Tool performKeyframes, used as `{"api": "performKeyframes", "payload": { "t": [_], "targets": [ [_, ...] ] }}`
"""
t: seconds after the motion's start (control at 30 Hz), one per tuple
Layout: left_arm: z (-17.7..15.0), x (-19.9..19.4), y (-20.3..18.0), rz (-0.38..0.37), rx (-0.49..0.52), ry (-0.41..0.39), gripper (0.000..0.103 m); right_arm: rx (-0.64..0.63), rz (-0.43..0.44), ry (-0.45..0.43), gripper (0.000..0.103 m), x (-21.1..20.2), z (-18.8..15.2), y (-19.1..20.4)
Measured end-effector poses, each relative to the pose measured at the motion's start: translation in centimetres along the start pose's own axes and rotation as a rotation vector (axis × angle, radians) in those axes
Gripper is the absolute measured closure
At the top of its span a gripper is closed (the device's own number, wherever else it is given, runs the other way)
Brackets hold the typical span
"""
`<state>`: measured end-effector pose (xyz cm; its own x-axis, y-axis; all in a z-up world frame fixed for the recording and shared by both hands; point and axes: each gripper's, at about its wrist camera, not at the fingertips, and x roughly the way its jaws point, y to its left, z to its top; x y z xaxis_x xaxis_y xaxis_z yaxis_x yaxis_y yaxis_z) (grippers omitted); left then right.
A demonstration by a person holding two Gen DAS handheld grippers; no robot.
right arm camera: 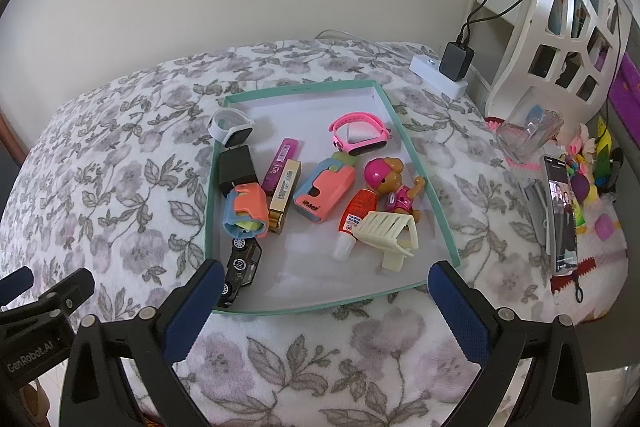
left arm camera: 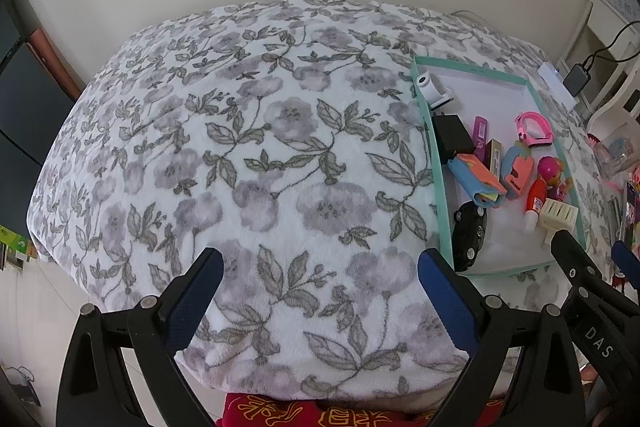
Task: Organize rigid objects
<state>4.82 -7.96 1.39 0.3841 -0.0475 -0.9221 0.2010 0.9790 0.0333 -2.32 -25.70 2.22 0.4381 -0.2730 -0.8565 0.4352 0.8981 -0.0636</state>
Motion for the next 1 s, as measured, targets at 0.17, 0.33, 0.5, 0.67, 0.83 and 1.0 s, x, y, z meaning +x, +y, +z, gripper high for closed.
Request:
{"api": "performKeyframes", "payload": {
  "t": [0.17, 0.33, 0.5, 0.67, 0.83, 1.0],
  "targets": [
    [0.03, 0.05, 0.04, 0.000, -0.004, 0.003, 0.005, 0.000, 0.001, 0.001, 0.000, 0.11, -0.04, -0.05],
    [0.03, 0.06, 0.04, 0.000, -0.004, 0.003, 0.005, 0.001, 0.000, 0.002, 0.000, 0.10, -0.03, -0.03],
    [0.02, 0.06, 0.07, 0.000, -0.004, 0.003, 0.005, 0.001, 0.000, 0.003, 0.000, 0.12, 0.00, -0.03],
    [0.00, 0.04, 0.06, -0.001, -0.005, 0.004, 0.005, 0.000, 0.001, 0.004, 0.000, 0.17, 0.02, -0.02],
    [0.01, 0.08, 0.05, -0.002, -0.006, 0.005, 0.005, 0.000, 0.001, 0.005, 0.000, 0.24, 0.01, -0.08],
    [0.01, 0.09, 0.09, -0.002, -0.004, 0.005, 0.005, 0.000, 0.001, 0.005, 0.000, 0.23, 0.09, -0.08]
  ]
}}
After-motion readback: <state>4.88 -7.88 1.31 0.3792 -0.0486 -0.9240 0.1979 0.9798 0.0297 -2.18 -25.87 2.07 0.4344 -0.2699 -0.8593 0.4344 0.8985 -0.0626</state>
